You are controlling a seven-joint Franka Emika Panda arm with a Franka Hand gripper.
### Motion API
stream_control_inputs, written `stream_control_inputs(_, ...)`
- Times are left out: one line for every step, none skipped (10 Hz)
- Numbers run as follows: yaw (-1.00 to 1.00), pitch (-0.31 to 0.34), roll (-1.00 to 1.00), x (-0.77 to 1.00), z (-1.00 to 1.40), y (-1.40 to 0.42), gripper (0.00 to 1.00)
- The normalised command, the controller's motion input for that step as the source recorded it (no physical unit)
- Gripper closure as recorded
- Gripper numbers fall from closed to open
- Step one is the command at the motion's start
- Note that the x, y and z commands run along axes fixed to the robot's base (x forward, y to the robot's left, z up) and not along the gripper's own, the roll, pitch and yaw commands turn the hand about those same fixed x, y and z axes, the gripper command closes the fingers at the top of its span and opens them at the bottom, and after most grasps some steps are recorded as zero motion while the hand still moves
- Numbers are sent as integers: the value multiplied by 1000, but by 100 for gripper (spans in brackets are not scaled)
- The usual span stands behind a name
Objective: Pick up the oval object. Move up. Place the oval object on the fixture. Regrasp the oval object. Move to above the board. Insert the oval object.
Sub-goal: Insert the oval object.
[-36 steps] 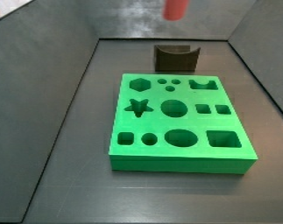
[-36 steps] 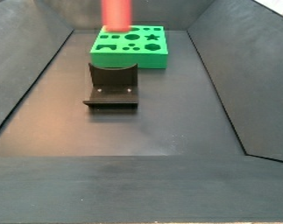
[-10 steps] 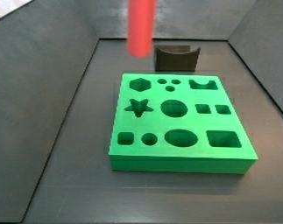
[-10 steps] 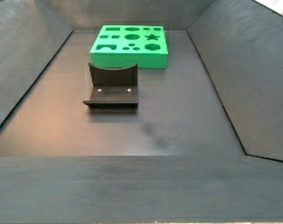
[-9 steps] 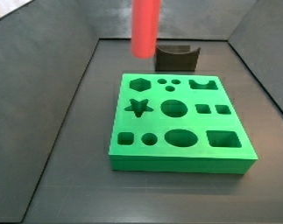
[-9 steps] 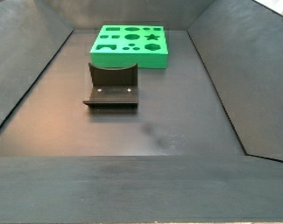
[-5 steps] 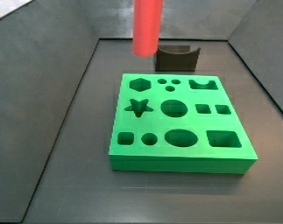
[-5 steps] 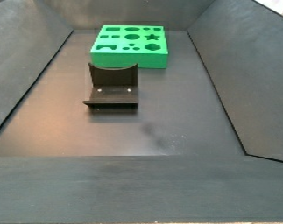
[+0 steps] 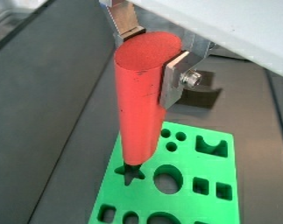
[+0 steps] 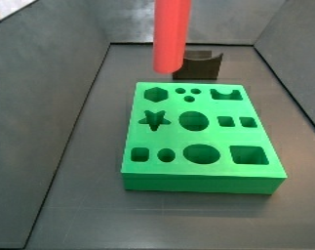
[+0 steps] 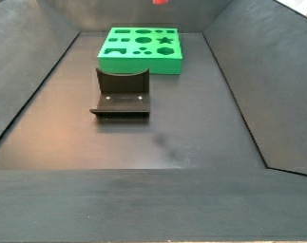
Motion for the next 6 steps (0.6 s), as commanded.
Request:
stream_control_inputs(-889,-63,291,20,-263,0,100)
stream_control_inputs(-843,-84,287,0,-126,0,100)
stream_control_inputs(-863,-73,263,0,-106,0,100)
stream_control_inputs(-943,-44,96,43,-71,-49,100)
stream_control_inputs(-897,0,80,40,-17,-97,100)
stream_control_inputs(-923,-1,49,34,-43,-137,100)
